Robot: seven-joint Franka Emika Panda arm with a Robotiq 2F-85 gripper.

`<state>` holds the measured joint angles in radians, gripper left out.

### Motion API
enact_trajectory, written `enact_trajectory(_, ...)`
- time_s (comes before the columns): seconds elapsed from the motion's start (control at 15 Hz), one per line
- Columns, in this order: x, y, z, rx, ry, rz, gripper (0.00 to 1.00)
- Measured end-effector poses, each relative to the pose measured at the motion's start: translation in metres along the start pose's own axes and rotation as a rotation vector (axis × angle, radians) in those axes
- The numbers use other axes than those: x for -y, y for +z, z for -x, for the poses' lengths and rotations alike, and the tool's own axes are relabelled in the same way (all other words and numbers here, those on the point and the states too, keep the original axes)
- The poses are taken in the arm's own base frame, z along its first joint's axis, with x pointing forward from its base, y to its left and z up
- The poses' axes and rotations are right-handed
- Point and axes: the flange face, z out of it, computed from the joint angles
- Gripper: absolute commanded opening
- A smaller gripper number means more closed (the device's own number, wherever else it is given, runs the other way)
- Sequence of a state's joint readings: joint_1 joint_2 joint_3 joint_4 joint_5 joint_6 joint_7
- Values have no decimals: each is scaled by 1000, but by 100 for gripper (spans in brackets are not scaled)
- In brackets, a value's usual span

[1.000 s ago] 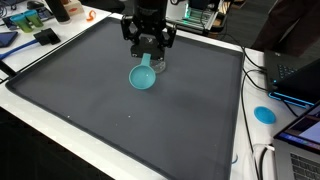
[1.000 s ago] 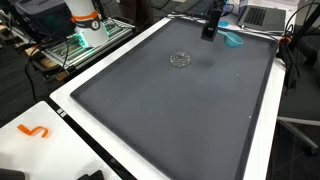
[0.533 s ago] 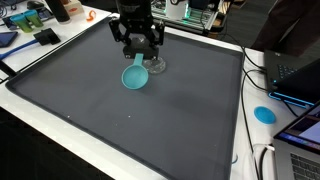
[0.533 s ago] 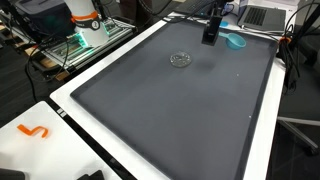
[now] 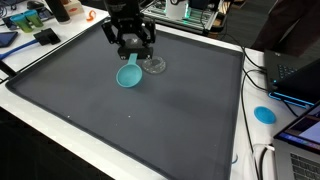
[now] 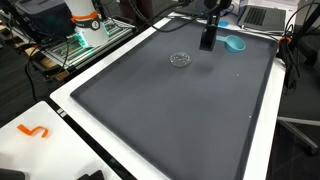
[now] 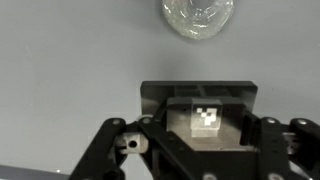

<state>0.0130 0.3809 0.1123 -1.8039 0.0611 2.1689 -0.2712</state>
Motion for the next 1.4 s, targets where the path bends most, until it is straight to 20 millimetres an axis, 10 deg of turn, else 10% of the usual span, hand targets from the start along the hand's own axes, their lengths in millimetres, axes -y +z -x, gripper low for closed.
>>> enact_trajectory(1.4, -46, 21, 106, -225, -78, -220, 31)
